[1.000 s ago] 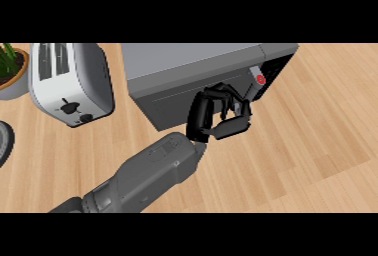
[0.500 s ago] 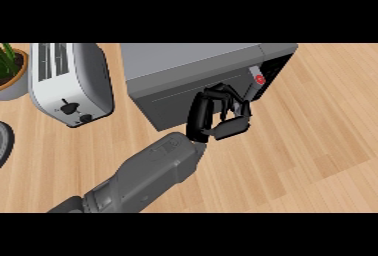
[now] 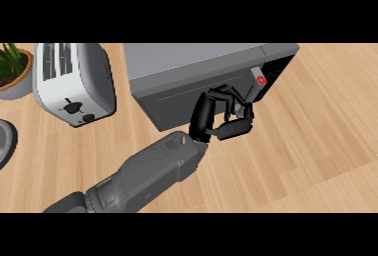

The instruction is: Pick up the milk, place it into the microwave and close the microwave

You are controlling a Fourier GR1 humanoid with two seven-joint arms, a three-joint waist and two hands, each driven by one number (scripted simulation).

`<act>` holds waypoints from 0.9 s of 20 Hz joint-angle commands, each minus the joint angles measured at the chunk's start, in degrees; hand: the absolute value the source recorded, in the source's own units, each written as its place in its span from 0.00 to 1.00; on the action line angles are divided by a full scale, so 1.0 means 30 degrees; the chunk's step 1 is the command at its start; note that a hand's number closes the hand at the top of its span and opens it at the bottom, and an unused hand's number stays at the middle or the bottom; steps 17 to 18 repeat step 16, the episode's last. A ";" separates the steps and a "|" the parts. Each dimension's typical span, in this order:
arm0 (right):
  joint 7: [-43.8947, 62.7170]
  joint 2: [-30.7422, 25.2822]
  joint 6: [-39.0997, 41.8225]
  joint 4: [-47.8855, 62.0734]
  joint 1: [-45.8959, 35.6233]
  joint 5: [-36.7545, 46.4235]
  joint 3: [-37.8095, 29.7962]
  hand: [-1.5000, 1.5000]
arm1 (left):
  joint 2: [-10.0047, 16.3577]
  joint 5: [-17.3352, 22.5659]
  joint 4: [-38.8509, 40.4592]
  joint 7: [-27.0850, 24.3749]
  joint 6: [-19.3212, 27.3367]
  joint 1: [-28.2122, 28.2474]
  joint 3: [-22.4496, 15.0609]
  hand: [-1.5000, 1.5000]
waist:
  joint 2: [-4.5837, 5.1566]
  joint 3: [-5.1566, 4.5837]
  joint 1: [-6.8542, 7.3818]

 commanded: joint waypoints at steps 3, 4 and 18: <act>0.0092 -0.0347 0.0135 -0.0181 0.0069 -0.0649 -0.0299 0.00 | 0.0021 0.0796 0.3216 0.0978 0.0965 -0.0373 0.0831 1.00 | 0.0211 -0.0075 0.0467; 0.0137 -0.0397 0.0175 -0.0229 0.0273 -0.0700 -0.0358 0.00 | 0.0021 0.1067 0.3292 0.1264 0.1001 -0.0291 0.0862 1.00 | 0.0164 -0.0072 0.0480; 0.0555 -0.1116 -0.0345 -0.0998 0.1304 -0.1515 -0.1408 0.00 | 0.0021 0.2569 0.3525 0.1046 0.0685 0.0530 0.0461 0.00 | -0.0017 -0.0137 0.1306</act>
